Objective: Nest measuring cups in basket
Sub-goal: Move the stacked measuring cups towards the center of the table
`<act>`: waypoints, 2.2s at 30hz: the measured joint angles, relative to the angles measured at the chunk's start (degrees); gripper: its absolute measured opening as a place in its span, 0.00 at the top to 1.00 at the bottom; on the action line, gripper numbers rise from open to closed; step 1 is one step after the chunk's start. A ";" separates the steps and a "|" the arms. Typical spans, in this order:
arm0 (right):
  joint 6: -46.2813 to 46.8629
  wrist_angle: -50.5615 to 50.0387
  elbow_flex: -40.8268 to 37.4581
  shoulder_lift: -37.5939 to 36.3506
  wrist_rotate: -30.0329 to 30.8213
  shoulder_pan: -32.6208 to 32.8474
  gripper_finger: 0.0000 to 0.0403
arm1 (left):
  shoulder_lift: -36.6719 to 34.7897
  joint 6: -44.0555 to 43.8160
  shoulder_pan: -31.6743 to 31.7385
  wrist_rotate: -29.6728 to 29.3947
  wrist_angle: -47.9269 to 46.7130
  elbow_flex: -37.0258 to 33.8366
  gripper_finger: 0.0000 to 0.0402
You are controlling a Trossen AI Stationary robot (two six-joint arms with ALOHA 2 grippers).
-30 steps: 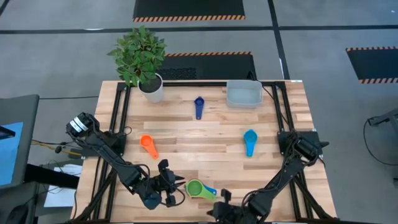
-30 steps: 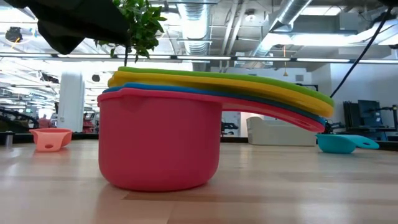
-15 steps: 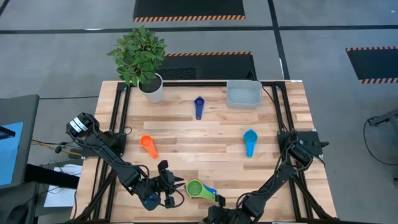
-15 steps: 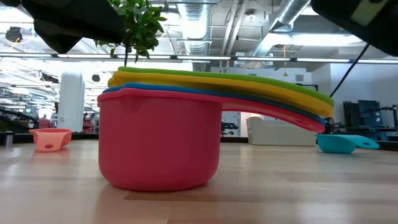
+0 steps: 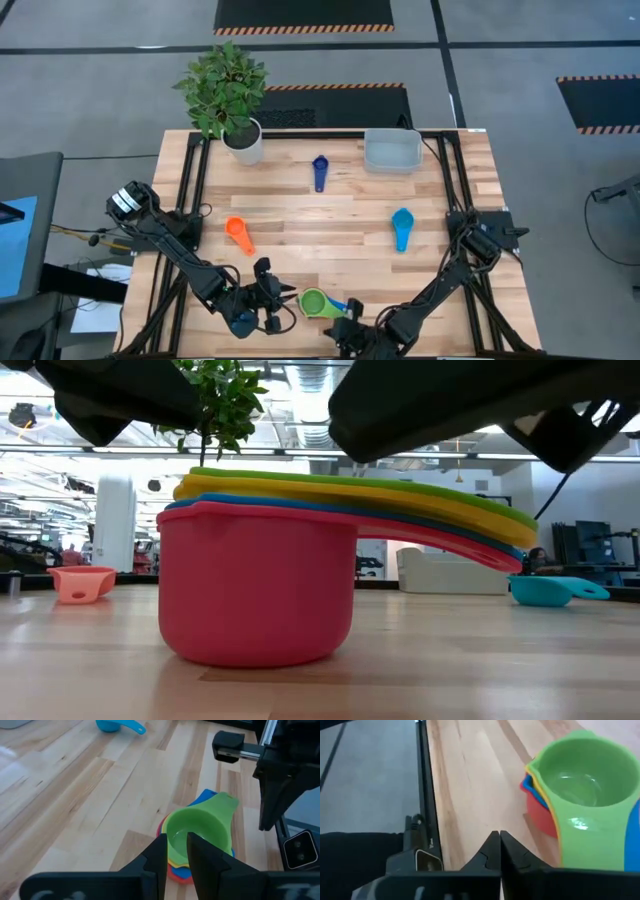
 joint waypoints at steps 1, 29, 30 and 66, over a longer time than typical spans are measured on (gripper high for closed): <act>-0.01 -0.25 0.00 -0.01 0.54 -0.18 0.99 | 0.00 0.00 -0.02 0.00 -0.12 0.00 0.85; 7.28 -9.26 8.20 -4.37 -13.33 -5.93 0.97 | -0.22 9.65 0.87 1.81 2.88 -0.02 0.96; 8.61 -10.21 8.22 -4.37 -13.30 -6.14 0.97 | -0.31 9.95 0.87 1.81 2.94 -0.02 0.96; 12.09 -11.86 5.99 -3.65 -10.34 -2.74 0.99 | 2.11 28.47 -5.29 27.51 7.27 0.00 1.00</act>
